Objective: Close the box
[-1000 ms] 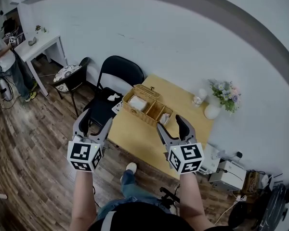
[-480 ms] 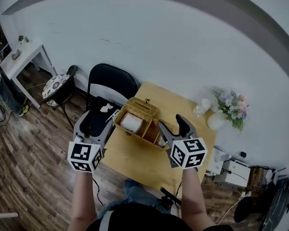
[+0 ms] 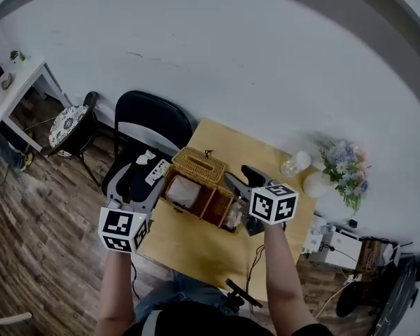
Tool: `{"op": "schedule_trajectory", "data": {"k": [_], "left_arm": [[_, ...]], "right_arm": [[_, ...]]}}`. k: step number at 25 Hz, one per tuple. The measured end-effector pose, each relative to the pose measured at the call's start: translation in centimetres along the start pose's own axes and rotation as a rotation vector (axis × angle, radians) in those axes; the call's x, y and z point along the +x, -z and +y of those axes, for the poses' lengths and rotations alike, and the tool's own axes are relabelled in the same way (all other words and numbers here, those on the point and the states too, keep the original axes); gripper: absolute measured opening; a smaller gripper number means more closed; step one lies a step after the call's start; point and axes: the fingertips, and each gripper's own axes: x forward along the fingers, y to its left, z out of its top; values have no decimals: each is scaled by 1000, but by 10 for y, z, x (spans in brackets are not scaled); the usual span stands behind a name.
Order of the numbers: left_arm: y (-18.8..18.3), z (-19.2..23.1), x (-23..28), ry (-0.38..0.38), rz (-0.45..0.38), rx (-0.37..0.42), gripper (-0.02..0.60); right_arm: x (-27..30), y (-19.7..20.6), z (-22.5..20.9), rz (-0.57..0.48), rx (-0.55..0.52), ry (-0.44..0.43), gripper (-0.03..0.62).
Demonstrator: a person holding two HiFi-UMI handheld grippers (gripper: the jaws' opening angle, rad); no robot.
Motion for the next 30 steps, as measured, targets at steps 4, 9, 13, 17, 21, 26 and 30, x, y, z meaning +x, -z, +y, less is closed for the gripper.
{"op": "schedule_trajectory", "data": {"k": [4,9,13,17,21,26,30], "left_arm": [[11,2,12,10,31,-4,327],[19,6,19,8,54,-6,327],[24,8,23,4,73,-2,327],[33,12,28,-4,95,-20,325],[42,14,32,-5,117,-25,326],[53,24,37,-12,149,-35,326],[62,36,37,-40,174,-40,325]], "right_arm": [[25,15,-30,99,52,22,268],[55,39,-50,254,134,12,268],[75,58,-60,345,317,-56,268],[90,76,-76,399,538,-69,268],[103,91,-88,420,774,-105,268],[118,105,-97,475,879,-126,268],[135,109,-102,468,1004,-177,225]]}}
